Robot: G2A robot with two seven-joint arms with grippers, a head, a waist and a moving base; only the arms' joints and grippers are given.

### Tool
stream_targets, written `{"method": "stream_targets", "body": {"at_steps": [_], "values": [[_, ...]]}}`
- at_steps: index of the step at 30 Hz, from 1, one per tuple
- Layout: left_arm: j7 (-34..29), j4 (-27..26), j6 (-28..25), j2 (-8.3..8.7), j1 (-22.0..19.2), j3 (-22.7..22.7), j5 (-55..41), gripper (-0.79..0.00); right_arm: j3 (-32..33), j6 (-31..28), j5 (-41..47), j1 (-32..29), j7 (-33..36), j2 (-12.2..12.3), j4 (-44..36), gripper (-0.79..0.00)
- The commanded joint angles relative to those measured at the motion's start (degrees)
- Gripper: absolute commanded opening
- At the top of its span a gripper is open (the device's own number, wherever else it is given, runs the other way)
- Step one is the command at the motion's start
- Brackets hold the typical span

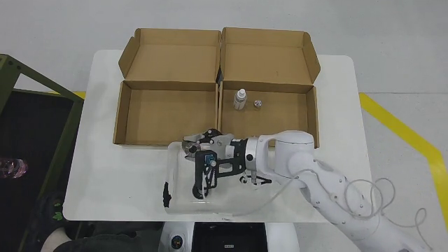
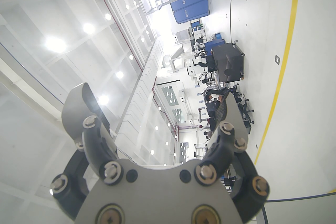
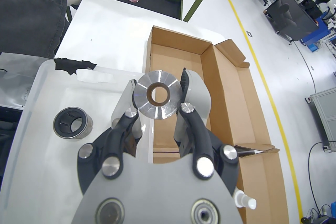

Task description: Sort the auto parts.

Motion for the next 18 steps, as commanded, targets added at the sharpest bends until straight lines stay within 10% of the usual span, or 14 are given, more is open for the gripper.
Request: {"method": "stream_targets", "body": {"at_steps": [1, 18], "values": [[0.0, 0.0, 0.0, 0.0, 0.0, 0.0, 0.0, 0.0, 0.0, 0.6, 0.8, 0.9, -0.1, -0.3, 1.1, -0.785], [0.0, 0.0, 0.0, 0.0, 0.0, 0.0, 0.0, 0.0, -7.1, 9.3, 12.8, 16.3, 10.1, -6.0, 19.5, -0.785]]}}
